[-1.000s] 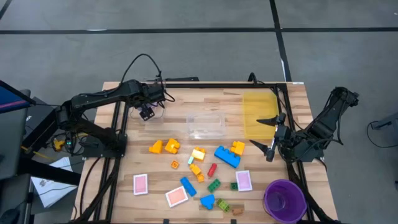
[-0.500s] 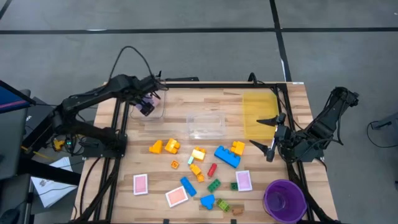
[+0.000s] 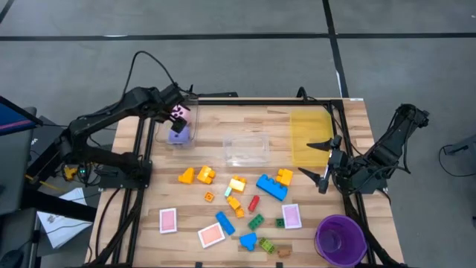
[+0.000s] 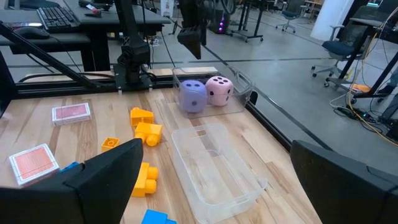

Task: Pick & Place Toys
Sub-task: Put the yellow game piece into the yellow bin

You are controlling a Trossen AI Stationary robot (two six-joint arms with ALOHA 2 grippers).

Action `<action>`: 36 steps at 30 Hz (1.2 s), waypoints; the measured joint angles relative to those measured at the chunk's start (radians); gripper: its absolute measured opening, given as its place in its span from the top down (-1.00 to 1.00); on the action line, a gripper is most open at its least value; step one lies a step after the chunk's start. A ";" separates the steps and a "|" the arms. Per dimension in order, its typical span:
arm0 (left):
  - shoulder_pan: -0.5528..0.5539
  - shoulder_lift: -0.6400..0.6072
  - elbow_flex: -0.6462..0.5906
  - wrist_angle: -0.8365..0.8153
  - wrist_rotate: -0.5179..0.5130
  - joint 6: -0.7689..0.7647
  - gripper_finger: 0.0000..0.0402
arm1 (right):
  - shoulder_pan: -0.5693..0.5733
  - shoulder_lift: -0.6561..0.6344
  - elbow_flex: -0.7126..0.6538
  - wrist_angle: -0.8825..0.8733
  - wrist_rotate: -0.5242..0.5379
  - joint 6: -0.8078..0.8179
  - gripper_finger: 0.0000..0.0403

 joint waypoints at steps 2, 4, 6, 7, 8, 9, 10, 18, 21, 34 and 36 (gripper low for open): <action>0.000 0.000 0.000 0.005 -0.001 0.006 -0.99 | 0.000 0.000 0.000 0.000 0.000 0.000 -0.99; 0.000 0.000 0.000 0.010 0.000 0.012 -0.99 | 0.000 0.000 0.000 0.000 0.000 0.000 -0.99; 0.000 0.000 0.000 0.010 0.005 0.014 -0.99 | 0.000 0.000 0.000 0.000 0.000 0.000 -0.99; 0.000 0.000 0.000 0.010 0.011 0.015 -0.99 | 0.000 0.000 0.000 0.000 0.000 0.000 -0.99; 0.000 -0.001 0.000 0.010 0.018 0.018 -0.99 | 0.000 0.000 0.000 0.000 0.000 0.000 -0.99; 0.000 -0.006 0.000 0.010 0.029 0.029 -0.99 | 0.000 0.000 0.000 0.000 0.000 0.000 -0.99; -0.001 -0.012 0.000 0.010 0.042 0.034 -0.99 | 0.000 0.000 0.000 0.000 0.000 0.000 -0.99; -0.073 -0.083 0.000 -0.009 0.335 0.065 -0.99 | 0.000 0.000 0.000 0.000 0.000 0.000 -0.99; -0.154 -0.107 0.000 -0.009 0.440 0.041 -0.99 | 0.000 0.000 0.000 0.000 0.000 0.000 -0.99; -0.525 -0.115 0.000 0.131 0.498 -0.121 -0.99 | 0.000 0.000 0.000 0.001 -0.014 0.009 -0.99; -0.551 -0.115 0.000 0.151 0.495 -0.122 -0.99 | 0.000 0.000 0.000 0.001 -0.014 0.010 -0.99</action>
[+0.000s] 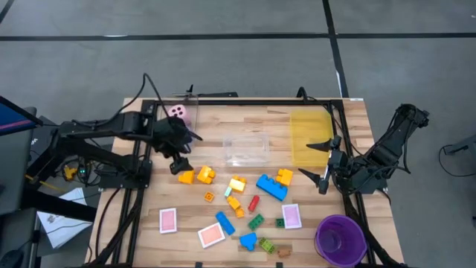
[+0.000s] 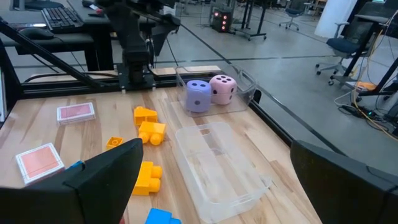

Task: Pick & Place Toys
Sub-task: Put the yellow game piece into the yellow bin

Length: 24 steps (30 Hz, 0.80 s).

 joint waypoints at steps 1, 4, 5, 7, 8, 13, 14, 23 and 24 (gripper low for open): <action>-0.011 0.000 0.000 0.008 -0.007 -0.001 -0.99 | 0.000 0.000 0.000 0.000 0.000 0.000 -0.99; -0.031 0.000 0.000 0.023 -0.037 -0.002 -0.99 | 0.000 0.000 0.000 0.000 0.000 0.000 -0.99; -0.034 0.000 0.000 0.025 -0.049 -0.002 -0.99 | 0.000 0.000 0.000 0.000 0.000 0.000 -0.99; -0.041 0.000 0.000 0.030 -0.073 -0.012 -0.99 | 0.000 0.000 0.000 0.000 0.000 0.000 -0.99; -0.045 0.000 0.000 0.036 -0.078 -0.022 -0.99 | 0.000 0.000 0.000 0.000 0.000 0.000 -0.99; -0.073 0.000 0.000 0.090 -0.083 -0.027 -0.99 | 0.000 0.000 0.000 -0.007 -0.002 0.004 -0.99; -0.081 0.000 0.000 0.102 -0.083 -0.027 -0.99 | 0.000 0.000 0.000 -0.015 -0.002 0.012 -0.99; -0.166 0.000 0.000 0.292 -0.113 -0.019 -0.99 | 0.000 -0.001 0.000 -0.045 -0.002 0.042 -0.99; -0.177 0.001 0.000 0.316 -0.121 -0.019 -0.99 | 0.000 -0.005 0.000 -0.045 -0.002 0.042 -0.99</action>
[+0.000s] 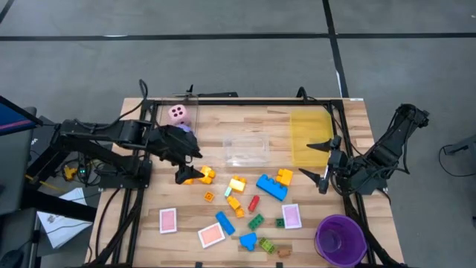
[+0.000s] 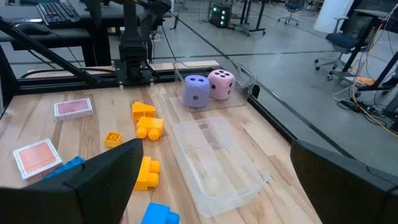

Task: Pick & Place Toys
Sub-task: Put the yellow game piece into the yellow bin

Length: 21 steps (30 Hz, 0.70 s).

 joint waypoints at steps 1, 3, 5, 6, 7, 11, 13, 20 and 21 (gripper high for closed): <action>-0.011 0.001 0.000 0.025 -0.010 0.004 -0.99 | 0.000 -0.003 0.000 0.000 -0.001 0.000 -0.99; -0.038 0.011 0.000 0.083 -0.015 0.040 -0.99 | 0.000 -0.004 0.000 0.000 -0.001 0.000 -0.99; -0.068 0.023 0.000 0.133 -0.015 0.083 -0.99 | 0.000 -0.003 0.000 0.000 -0.005 0.000 -0.99; -0.082 0.031 0.000 0.164 -0.014 0.103 -0.99 | 0.000 -0.003 0.000 0.000 -0.007 0.000 -0.99; -0.095 0.039 0.000 0.188 -0.014 0.124 -0.99 | 0.000 -0.003 0.000 0.000 -0.013 -0.001 -0.99; -0.136 0.080 0.000 0.218 -0.050 0.187 -0.99 | 0.000 -0.003 0.000 0.000 -0.027 -0.007 -0.99; -0.156 0.101 0.000 0.202 -0.093 0.204 -0.99 | 0.000 -0.003 0.000 0.000 -0.027 -0.007 -0.99; -0.228 0.217 0.000 0.112 -0.206 0.273 -0.99 | 0.000 -0.003 0.000 0.001 -0.049 -0.007 -0.99; -0.236 0.238 0.000 0.090 -0.220 0.277 -0.99 | 0.000 -0.003 0.000 0.001 -0.053 -0.007 -0.99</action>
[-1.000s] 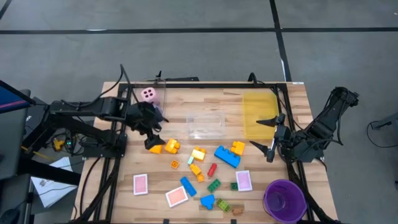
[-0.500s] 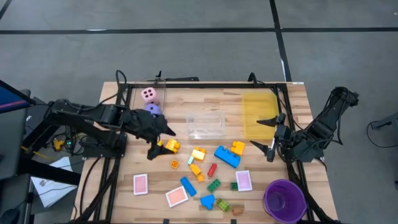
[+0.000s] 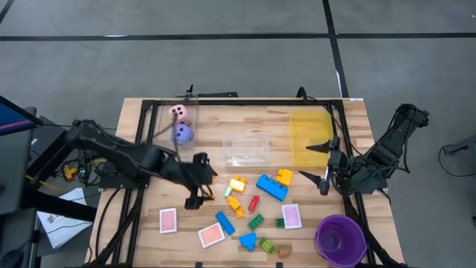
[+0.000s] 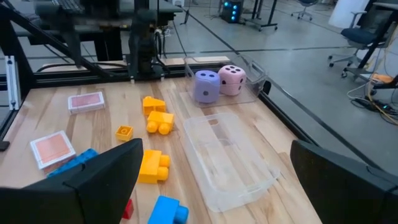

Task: Pick & Place Toys
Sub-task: Put the yellow game piece into the yellow bin

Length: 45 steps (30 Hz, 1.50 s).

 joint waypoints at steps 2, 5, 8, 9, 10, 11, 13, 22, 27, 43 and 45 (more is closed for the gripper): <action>-0.009 0.044 0.000 -0.047 -0.014 0.000 -0.99 | 0.000 0.000 0.000 0.001 -0.001 0.005 -0.99; -0.020 0.111 0.000 -0.103 -0.017 0.000 -0.96 | 0.000 0.000 0.000 0.001 -0.001 0.005 -0.99; -0.032 0.176 0.000 -0.128 -0.020 0.000 -0.91 | 0.000 0.000 0.000 0.001 -0.001 0.006 -0.99; -0.035 0.196 0.000 -0.132 -0.019 0.000 -0.88 | 0.000 0.000 0.000 0.001 -0.001 0.007 -0.99; -0.038 0.214 0.000 -0.130 -0.019 0.000 -0.85 | 0.000 0.000 0.000 0.001 -0.001 0.007 -0.99; -0.040 0.229 -0.001 -0.129 -0.018 -0.001 -0.83 | 0.000 0.000 0.000 0.002 -0.001 0.007 -0.99; -0.041 0.256 -0.006 -0.129 -0.018 -0.002 -0.77 | 0.000 0.000 0.000 0.008 -0.001 0.008 -0.99; -0.038 0.300 -0.120 -0.032 -0.018 0.003 -0.67 | 0.000 0.002 0.000 0.024 -0.003 0.008 -0.99; -0.032 0.297 -0.202 0.064 -0.011 0.017 -0.67 | 0.000 0.002 0.000 0.032 -0.008 0.008 -0.99; -0.023 0.296 -0.357 0.283 -0.014 0.031 -0.65 | 0.000 0.002 0.000 0.035 -0.009 0.008 -0.99; -0.024 0.296 -0.363 0.282 -0.014 0.027 -0.60 | 0.000 0.002 0.000 0.035 -0.009 0.008 -0.99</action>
